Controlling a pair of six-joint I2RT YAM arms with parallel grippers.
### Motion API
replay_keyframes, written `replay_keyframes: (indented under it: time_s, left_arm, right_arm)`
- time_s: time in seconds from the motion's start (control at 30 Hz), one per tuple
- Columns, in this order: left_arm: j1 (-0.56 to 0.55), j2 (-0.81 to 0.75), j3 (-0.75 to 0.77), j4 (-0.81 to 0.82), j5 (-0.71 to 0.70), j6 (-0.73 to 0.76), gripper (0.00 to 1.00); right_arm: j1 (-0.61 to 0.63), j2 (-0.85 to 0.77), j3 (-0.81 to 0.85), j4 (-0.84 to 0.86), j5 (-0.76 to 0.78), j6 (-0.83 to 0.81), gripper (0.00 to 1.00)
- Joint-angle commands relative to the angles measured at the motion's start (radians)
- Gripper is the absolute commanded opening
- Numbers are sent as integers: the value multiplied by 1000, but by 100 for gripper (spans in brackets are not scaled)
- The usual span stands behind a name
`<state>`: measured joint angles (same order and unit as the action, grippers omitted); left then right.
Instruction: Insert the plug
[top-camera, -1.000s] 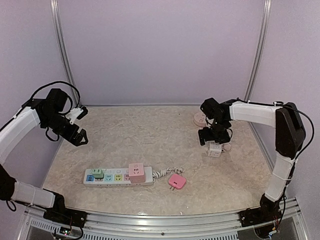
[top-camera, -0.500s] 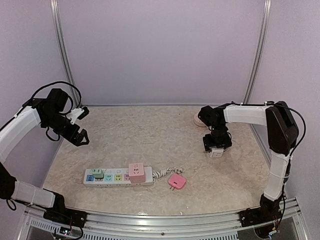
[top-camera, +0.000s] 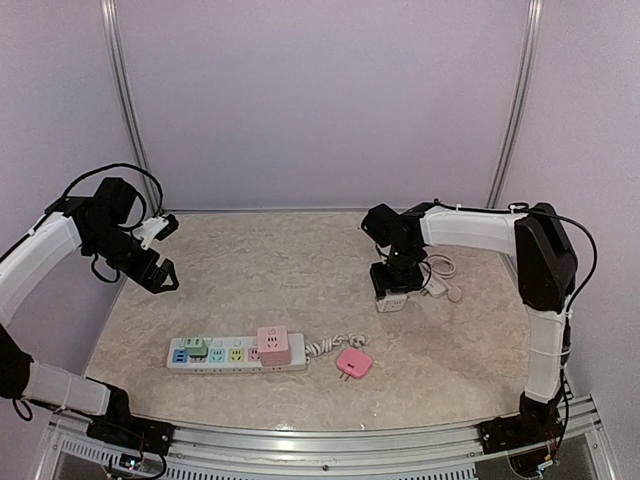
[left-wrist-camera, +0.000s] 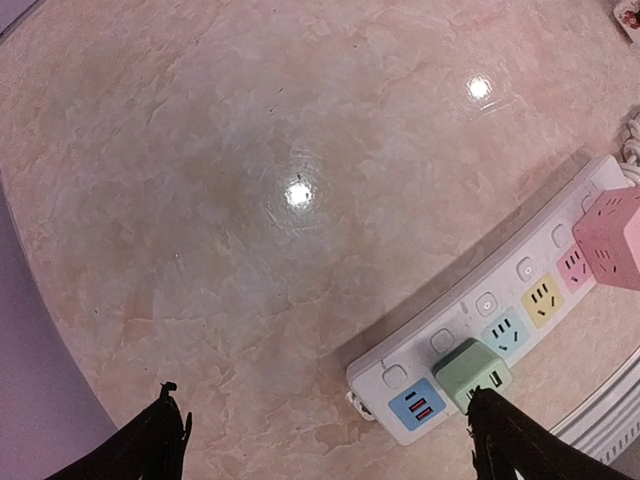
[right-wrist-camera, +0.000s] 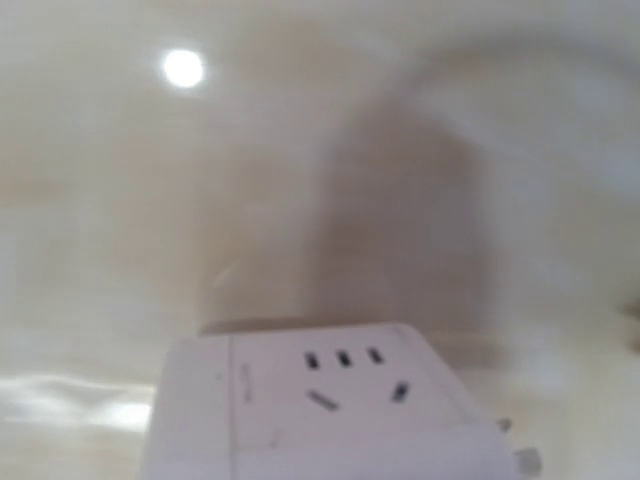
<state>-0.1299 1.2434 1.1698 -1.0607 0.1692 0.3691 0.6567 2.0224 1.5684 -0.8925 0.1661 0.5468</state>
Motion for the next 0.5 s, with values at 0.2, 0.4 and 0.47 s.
replay_keyframes:
  time_s: [0.2, 0.4, 0.47]
  left_arm:
    - [7, -7, 24, -16, 29, 15, 95]
    - [7, -7, 27, -21, 41, 16, 95]
    - [7, -7, 27, -21, 41, 16, 95]
  right_arm:
    - [23, 121, 138, -53, 4, -56, 52]
    - [47, 52, 167, -76, 28, -82, 99]
    - [69, 8, 171, -74, 36, -97, 99]
